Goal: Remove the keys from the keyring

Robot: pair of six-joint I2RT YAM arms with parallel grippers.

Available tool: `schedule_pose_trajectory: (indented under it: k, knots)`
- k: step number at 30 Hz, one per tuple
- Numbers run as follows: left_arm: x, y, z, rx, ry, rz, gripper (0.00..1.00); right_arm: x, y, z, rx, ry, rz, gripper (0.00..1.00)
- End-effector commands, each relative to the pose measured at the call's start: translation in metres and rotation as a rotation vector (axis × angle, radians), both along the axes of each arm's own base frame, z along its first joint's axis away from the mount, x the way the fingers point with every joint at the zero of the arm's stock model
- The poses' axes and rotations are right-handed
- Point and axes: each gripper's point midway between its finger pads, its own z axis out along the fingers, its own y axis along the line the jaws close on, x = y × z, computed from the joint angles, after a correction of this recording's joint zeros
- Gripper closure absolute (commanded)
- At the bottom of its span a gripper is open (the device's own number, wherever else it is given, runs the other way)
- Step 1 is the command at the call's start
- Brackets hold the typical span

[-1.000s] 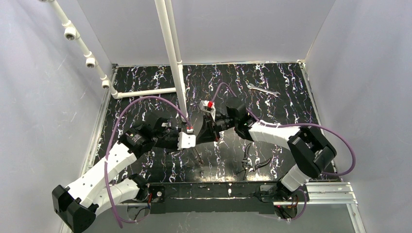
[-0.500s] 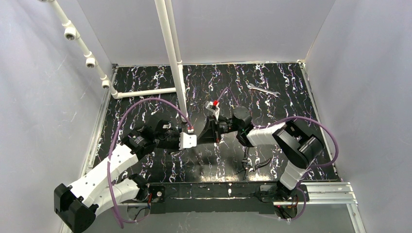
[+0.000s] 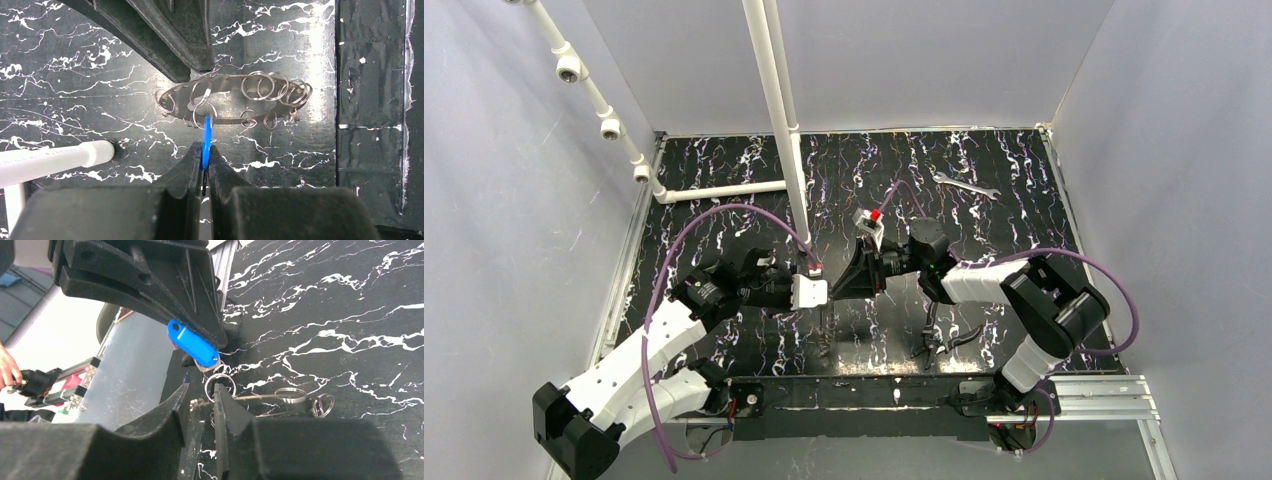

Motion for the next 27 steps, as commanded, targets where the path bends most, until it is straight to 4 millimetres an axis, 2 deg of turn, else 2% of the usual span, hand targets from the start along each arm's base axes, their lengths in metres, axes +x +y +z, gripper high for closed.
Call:
schedule_pose_trajectory:
  k: [1, 6, 15, 19, 22, 27]
  knots:
    - [-0.002, 0.001, 0.013, -0.013, -0.034, -0.019, 1.0, 0.001, -0.004, 0.011, 0.008, -0.111, 0.022, 0.62]
    - [0.0, -0.001, 0.023, -0.022, -0.056, -0.035, 1.0, 0.009, -0.003, 0.02, 0.003, -0.157, 0.035, 0.52]
    - [0.005, -0.006, 0.04, -0.035, -0.091, -0.056, 1.0, 0.024, -0.004, 0.018, -0.139, -0.291, 0.071, 0.47]
    - [0.007, -0.007, 0.044, -0.036, -0.098, -0.058, 1.0, 0.023, -0.007, 0.022, -0.159, -0.313, 0.087, 0.46]
    - [0.006, -0.008, 0.044, -0.037, -0.094, -0.064, 1.0, 0.022, -0.006, 0.026, -0.152, -0.326, 0.093, 0.4]
    - [0.007, -0.009, 0.045, -0.04, -0.09, -0.064, 1.0, 0.014, -0.004, 0.024, -0.163, -0.312, 0.112, 0.38]
